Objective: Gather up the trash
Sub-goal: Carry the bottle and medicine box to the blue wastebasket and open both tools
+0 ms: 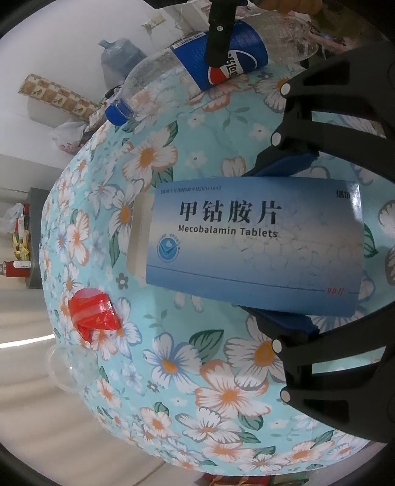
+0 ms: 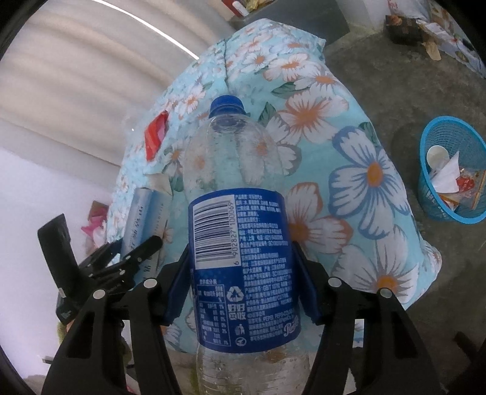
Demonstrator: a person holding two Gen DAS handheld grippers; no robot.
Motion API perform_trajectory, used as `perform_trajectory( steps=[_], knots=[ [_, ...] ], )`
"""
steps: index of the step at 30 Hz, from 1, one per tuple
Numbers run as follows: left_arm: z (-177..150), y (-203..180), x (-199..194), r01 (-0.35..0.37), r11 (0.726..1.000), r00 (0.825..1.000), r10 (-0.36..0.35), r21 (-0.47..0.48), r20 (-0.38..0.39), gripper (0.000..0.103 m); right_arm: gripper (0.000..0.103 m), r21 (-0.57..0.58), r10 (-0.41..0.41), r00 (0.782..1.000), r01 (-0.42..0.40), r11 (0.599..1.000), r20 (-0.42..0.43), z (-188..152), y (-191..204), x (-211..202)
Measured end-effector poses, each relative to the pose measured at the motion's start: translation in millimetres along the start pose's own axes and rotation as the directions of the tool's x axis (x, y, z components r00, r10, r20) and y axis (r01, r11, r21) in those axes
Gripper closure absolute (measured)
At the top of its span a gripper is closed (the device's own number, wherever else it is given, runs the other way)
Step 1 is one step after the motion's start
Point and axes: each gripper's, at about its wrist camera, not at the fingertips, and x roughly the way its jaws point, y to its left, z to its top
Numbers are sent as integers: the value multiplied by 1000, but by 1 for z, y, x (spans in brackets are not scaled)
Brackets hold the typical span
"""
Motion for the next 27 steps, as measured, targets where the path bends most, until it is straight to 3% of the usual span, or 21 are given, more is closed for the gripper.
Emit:
perform_trajectory(
  steps=[12, 27],
  knots=[
    [3, 5, -25, 26, 999, 998, -23, -46, 65, 35, 44, 15, 88, 995, -89, 996, 57, -1, -4, -21],
    [4, 5, -39, 39, 997, 994, -32, -62, 102, 35, 44, 12, 111, 992, -112, 994, 61, -1, 2, -24]
  ],
)
